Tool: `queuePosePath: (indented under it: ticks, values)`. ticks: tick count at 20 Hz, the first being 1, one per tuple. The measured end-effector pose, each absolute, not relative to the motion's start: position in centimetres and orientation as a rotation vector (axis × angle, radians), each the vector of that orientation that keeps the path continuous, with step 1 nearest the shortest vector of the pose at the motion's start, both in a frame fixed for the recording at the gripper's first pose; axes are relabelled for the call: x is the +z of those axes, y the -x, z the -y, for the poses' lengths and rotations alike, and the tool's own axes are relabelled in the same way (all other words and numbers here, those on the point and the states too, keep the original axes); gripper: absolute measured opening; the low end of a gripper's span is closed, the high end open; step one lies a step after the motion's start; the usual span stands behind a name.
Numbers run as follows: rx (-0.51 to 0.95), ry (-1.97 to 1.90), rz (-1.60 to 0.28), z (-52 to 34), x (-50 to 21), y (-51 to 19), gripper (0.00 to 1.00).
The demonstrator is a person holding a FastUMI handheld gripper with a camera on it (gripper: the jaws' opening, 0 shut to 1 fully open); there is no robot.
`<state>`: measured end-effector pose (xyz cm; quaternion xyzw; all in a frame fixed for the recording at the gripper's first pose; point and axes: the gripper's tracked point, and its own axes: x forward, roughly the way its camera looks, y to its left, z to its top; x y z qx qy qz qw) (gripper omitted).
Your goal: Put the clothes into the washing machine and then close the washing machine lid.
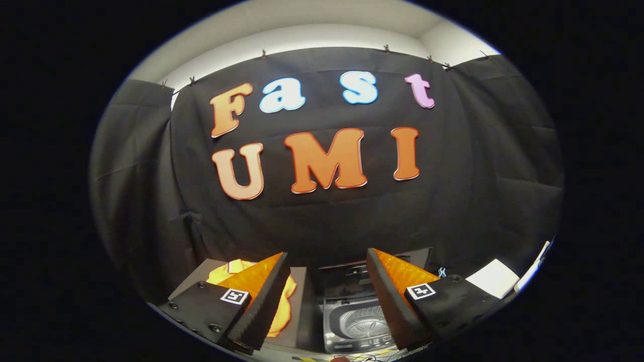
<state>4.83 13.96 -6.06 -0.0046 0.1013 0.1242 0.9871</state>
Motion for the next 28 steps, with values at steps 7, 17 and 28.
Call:
queuePosePath:
  ticks: [7,17,28]
  values:
    - [0.301,0.072,-0.394,-28.9,-14.4,-4.7,0.99]
    - [0.209,0.173,-0.689,-35.2,-25.8,-7.3,0.99]
    - [0.218,0.193,-0.783,-36.0,-30.0,-8.2,0.97]
